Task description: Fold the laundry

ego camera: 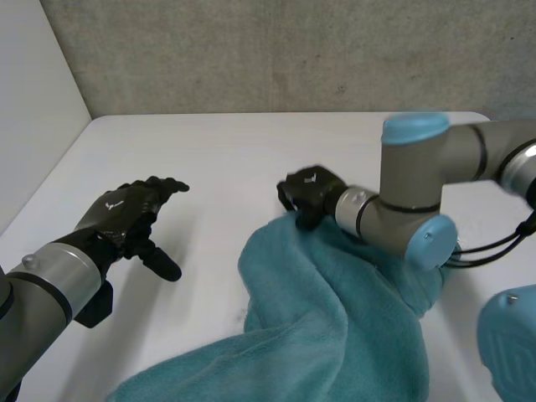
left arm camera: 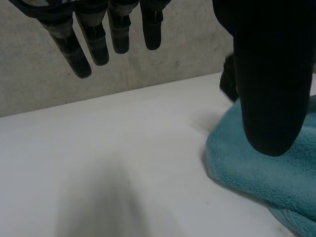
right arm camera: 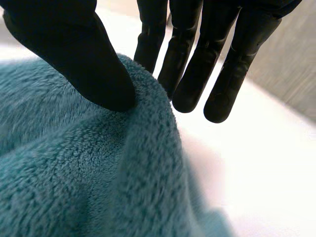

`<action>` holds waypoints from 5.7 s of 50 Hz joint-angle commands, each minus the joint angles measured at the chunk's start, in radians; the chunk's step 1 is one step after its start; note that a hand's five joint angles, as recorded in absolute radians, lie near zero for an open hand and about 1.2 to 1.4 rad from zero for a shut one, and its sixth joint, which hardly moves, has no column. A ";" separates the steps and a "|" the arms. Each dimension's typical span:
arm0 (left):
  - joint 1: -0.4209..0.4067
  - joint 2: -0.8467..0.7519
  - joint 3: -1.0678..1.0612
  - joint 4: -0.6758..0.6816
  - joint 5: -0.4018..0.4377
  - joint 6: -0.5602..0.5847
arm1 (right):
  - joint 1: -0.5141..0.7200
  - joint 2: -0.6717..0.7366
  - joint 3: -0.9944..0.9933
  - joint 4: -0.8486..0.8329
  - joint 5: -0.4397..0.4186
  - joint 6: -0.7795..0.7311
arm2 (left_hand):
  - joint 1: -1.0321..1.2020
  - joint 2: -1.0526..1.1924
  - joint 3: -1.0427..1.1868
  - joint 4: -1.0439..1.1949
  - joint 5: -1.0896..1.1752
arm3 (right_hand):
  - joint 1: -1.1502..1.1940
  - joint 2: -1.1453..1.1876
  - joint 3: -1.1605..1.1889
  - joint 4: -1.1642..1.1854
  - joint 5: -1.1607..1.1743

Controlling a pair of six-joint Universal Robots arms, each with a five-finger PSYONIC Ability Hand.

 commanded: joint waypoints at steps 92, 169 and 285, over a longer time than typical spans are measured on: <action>-0.130 -0.138 0.041 0.242 -0.044 0.186 | -0.180 -0.791 0.721 0.073 -0.094 -0.254 | 1.180 1.187 1.176 1.189 1.176 | -0.778 -1.001 -1.004 -1.014 -0.965; -0.039 -0.107 -0.130 0.208 -0.047 0.193 | -0.295 -0.627 0.740 0.193 0.111 -0.406 | 1.180 1.187 1.176 1.189 1.176 | 0.444 0.221 0.218 0.208 0.256; 0.263 -0.023 -0.125 0.380 -0.108 0.537 | -0.312 -0.846 0.898 -0.191 0.136 -0.076 | 1.180 1.187 1.176 1.189 1.176 | 0.444 0.221 0.218 0.208 0.256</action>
